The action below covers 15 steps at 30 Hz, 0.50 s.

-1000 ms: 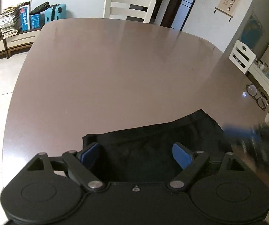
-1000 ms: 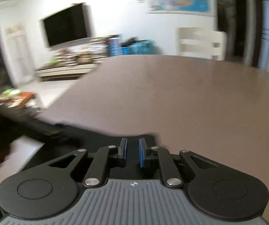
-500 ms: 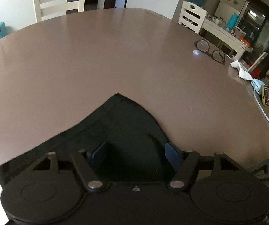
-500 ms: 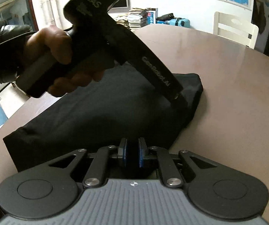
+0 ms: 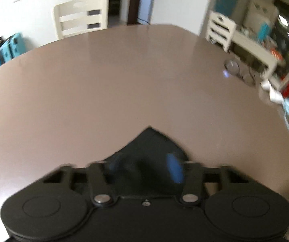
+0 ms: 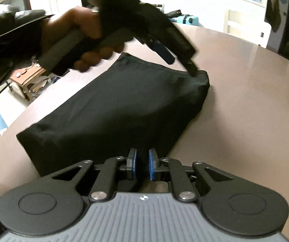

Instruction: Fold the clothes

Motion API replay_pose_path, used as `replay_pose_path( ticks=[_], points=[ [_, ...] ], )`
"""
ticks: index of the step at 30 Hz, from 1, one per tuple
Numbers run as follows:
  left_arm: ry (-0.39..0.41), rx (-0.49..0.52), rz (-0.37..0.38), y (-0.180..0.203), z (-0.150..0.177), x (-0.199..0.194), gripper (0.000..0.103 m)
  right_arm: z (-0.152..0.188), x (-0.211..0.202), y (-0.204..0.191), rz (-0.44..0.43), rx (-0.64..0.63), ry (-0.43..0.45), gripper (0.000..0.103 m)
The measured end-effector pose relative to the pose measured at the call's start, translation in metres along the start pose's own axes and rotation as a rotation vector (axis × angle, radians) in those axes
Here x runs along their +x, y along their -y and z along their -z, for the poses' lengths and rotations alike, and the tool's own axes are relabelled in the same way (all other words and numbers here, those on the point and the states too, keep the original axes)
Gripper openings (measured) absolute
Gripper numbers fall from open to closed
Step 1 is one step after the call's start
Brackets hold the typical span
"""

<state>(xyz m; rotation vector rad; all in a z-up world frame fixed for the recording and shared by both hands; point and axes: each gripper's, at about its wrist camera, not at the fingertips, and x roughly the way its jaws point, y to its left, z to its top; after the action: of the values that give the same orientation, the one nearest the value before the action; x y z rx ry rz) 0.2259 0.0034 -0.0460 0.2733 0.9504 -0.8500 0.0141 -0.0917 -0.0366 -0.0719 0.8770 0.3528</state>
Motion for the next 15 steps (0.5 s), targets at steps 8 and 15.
replay_pose_path(
  ticks=[8, 15],
  points=[
    [-0.037, 0.095, 0.046, 0.021, -0.002, 0.028, 0.006, -0.003, 0.021, 0.012, 0.004, -0.033, -0.026, 0.012],
    [-0.050, 0.093, 0.041, 0.013, -0.008, 0.044, 0.008, 0.005, 0.013, 0.013, 0.006, -0.002, -0.037, 0.012]
  ],
)
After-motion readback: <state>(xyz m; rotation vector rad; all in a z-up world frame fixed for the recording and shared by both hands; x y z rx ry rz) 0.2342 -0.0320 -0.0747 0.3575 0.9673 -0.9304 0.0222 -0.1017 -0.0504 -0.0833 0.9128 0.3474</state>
